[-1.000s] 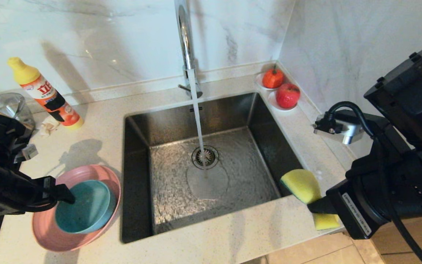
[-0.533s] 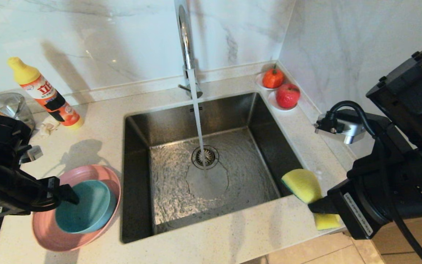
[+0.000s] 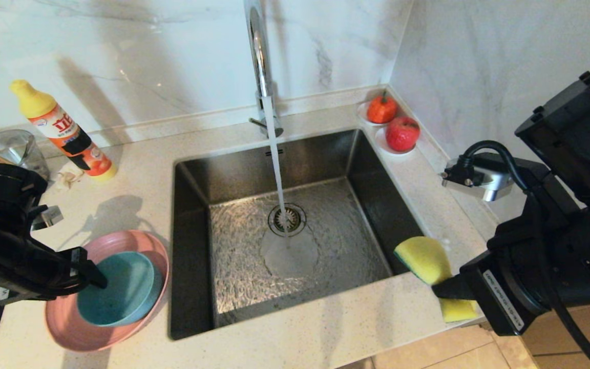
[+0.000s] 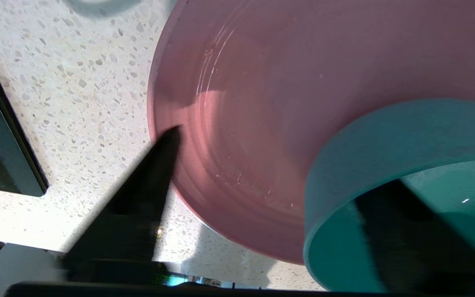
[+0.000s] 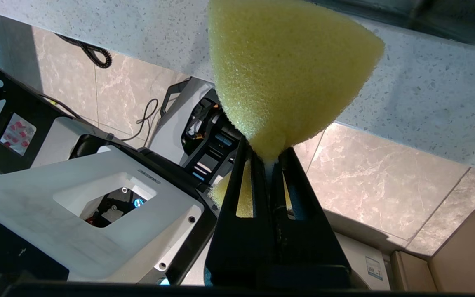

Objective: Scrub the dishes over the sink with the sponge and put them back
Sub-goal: Pick up a bowl and the sponge

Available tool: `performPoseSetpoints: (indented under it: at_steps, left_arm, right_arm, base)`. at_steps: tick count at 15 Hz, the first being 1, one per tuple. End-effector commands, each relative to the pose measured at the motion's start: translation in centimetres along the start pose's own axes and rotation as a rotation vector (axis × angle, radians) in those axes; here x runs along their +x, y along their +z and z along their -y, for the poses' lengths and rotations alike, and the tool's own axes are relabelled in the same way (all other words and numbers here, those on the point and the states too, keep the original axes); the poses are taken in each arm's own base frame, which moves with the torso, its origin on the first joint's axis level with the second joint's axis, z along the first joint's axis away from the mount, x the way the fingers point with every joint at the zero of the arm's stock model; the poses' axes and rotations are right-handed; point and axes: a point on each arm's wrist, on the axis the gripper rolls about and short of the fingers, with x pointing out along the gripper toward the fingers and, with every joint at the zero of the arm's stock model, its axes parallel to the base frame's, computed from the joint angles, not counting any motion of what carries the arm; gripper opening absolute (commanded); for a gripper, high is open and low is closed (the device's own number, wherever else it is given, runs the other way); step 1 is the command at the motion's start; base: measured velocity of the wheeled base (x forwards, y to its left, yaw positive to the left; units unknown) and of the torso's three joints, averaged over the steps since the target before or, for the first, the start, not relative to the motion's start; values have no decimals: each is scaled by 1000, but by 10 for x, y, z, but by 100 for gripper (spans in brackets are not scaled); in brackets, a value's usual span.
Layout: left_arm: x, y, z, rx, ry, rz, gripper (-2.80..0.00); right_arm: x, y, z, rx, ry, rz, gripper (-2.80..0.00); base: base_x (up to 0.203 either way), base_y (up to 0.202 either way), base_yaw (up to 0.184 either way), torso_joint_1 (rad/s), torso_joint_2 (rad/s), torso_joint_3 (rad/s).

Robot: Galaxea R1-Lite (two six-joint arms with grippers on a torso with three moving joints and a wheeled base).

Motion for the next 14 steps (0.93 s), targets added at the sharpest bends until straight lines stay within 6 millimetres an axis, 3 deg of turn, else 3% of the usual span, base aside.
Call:
performPoseSetpoints:
  at_steps: [1, 9, 14]
  left_arm:
    - [0, 0, 0, -2, 0, 0, -280]
    - [2, -1, 0, 0, -1, -10, -280]
    - [-15, -1, 0, -6, -7, 40, -280]
  right_arm:
    - [-3, -1, 1, 2, 1, 3, -280]
    - [-5, -1, 1, 2, 3, 11, -280]
    - [-8, -2, 1, 1, 7, 14, -280]
  base:
    - [0, 0, 0, 0, 0, 0]
    - [0, 0, 0, 0, 0, 0]
    - [0, 0, 0, 0, 0, 0]
